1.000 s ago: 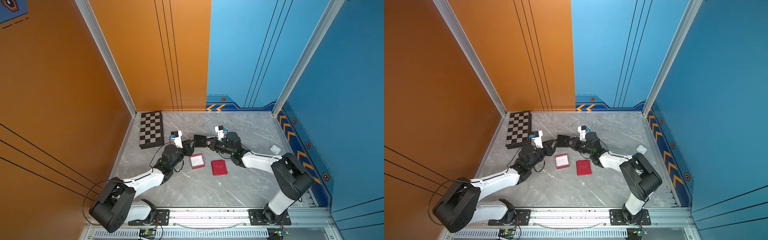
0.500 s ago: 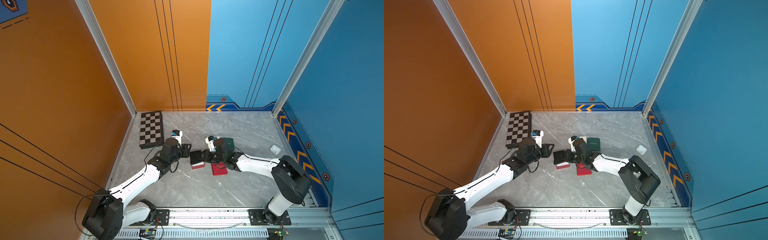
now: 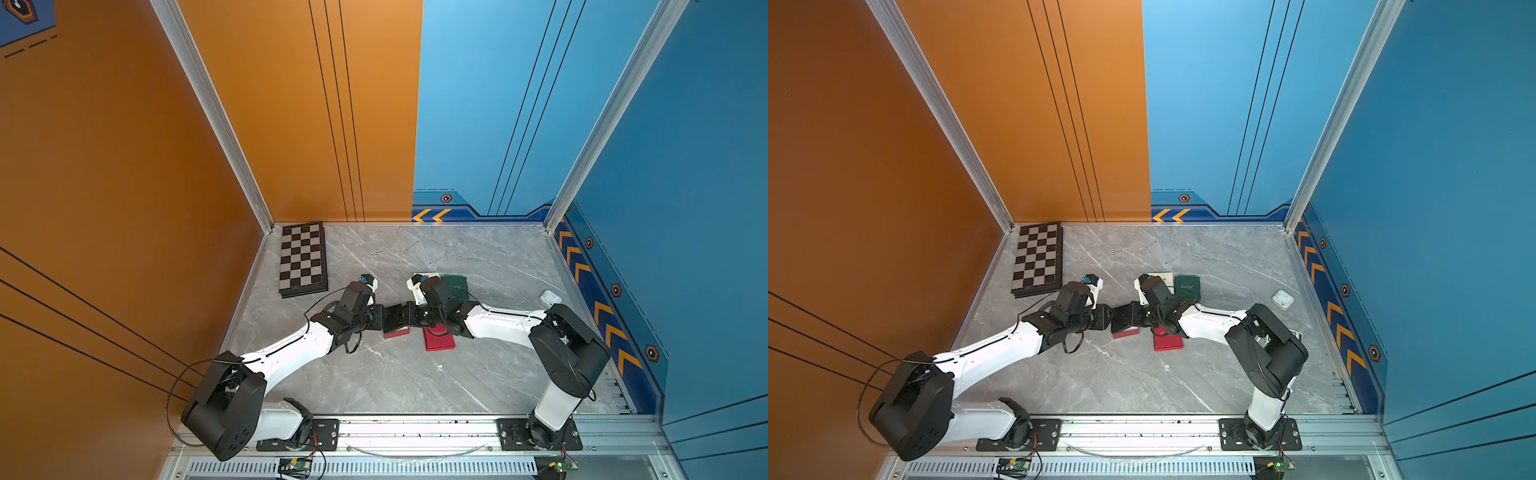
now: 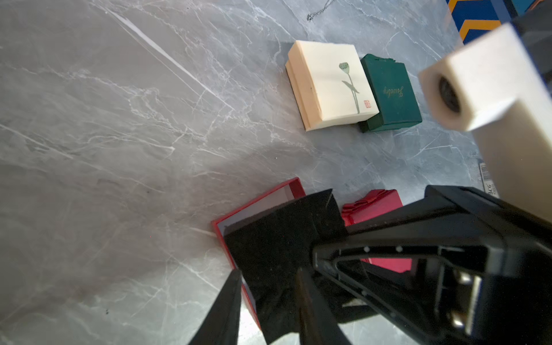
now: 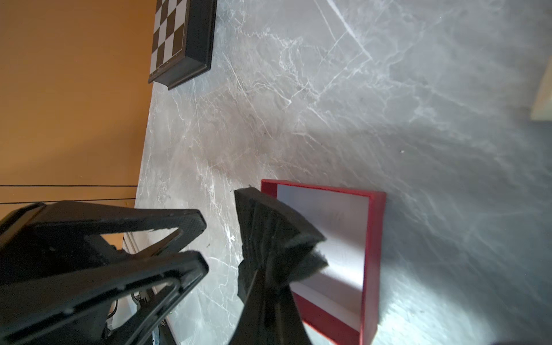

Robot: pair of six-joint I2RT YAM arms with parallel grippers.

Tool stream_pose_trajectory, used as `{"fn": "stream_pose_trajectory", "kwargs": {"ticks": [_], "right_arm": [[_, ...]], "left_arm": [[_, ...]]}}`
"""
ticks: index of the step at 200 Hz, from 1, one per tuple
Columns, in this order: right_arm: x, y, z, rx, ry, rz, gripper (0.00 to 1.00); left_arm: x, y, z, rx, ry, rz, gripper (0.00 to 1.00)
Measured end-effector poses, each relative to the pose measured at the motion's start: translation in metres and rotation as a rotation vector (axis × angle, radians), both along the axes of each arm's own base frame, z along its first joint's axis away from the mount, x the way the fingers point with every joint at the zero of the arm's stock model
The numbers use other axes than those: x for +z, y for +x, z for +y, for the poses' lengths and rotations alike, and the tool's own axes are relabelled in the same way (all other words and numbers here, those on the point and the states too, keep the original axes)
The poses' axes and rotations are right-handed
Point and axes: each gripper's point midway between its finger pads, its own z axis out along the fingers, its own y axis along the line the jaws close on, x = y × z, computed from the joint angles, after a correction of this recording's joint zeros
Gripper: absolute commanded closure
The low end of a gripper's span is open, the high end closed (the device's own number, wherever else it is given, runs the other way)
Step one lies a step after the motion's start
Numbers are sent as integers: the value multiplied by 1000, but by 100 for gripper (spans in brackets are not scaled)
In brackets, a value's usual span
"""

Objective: Take the necklace out of the lift-off lid jewelry box
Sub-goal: Place the inner lining in the jewelry box.

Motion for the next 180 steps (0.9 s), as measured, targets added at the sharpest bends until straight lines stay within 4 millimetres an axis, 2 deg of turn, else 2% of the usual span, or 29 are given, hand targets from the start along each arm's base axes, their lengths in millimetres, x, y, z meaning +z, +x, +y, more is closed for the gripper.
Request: {"fn": "stream_pose_trajectory", "kwargs": {"ticks": [46, 129, 180], "right_arm": [[-9, 5, 4, 11, -22, 2, 92], [-17, 9, 0, 28, -66, 6, 92], [-26, 9, 1, 55, -98, 20, 92]], "left_arm": [[-3, 1, -8, -28, 18, 8, 68], [-25, 0, -13, -54, 52, 72, 71], [-30, 1, -19, -69, 59, 87, 71]]}}
